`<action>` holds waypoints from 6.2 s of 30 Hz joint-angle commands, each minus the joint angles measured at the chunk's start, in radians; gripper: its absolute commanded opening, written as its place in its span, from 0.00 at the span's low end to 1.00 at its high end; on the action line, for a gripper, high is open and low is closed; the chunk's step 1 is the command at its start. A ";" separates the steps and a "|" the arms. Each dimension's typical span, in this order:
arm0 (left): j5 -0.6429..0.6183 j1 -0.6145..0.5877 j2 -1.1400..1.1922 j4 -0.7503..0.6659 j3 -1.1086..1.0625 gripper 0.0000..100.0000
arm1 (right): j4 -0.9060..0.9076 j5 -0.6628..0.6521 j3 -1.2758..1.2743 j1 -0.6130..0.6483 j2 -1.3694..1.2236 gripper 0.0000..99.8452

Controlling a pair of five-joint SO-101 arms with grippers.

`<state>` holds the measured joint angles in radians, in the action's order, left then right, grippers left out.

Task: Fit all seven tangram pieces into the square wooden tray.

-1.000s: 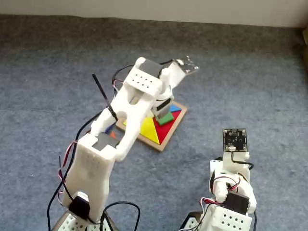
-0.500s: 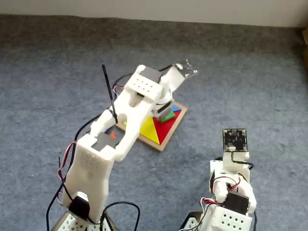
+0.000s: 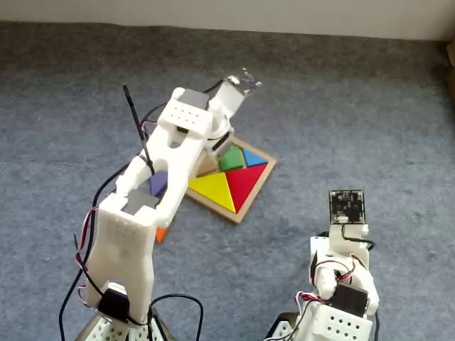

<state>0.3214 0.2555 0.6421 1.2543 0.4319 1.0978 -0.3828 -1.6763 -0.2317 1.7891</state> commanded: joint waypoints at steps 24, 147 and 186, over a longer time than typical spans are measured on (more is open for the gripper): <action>0.129 -0.064 -0.059 0.201 0.041 0.18 | 0.002 0.000 -0.097 -0.015 0.024 0.01; -0.132 -0.277 -0.437 -0.072 -0.872 0.18 | 0.001 0.000 -0.097 -0.016 0.024 0.01; -0.261 -0.038 -0.822 0.068 -0.740 0.04 | 0.001 0.000 -0.097 -0.016 0.024 0.01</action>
<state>0.1281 0.1496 -0.1389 1.3648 -0.3890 1.0978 -0.3828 -1.6763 -0.2348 1.7891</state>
